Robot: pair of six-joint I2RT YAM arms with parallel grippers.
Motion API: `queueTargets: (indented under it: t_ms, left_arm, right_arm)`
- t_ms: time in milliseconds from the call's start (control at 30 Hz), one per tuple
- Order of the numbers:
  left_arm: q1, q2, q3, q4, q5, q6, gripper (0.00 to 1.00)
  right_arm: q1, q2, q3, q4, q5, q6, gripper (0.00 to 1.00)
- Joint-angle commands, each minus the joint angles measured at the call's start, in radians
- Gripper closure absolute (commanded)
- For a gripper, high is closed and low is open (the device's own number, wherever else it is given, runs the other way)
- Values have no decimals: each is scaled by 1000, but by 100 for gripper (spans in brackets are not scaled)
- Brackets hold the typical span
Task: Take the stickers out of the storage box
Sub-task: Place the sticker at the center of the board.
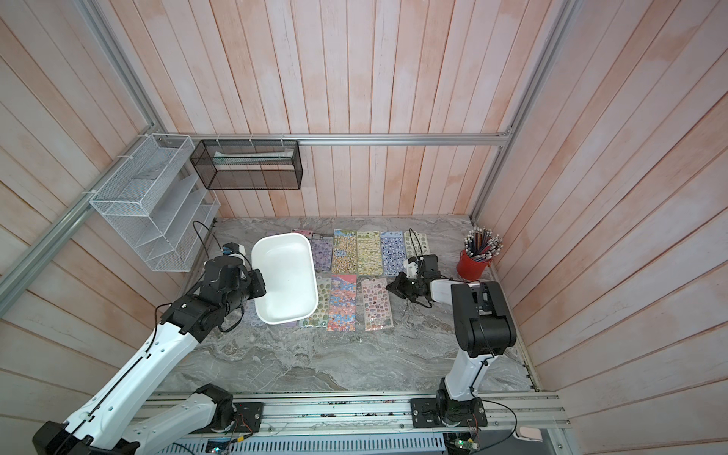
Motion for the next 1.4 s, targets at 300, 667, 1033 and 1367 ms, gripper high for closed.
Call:
queueTargets:
  t_ms: [300,667,1033,1367]
  left_arm:
    - [7,24,23,58,21,10,100]
    - [7,29,17,72,37,-5,100]
    - [6,46,18,98,62,-15,100]
    - [3,92,16,112,130,-69,100]
  right_arm:
    - [48,7,-12,29,2,15,100]
    - [53,-13,-42,84,47,74,100]
    - [55,-19,-109,173,39,149,100]
    - [34,-65,-46,61,39,80,66]
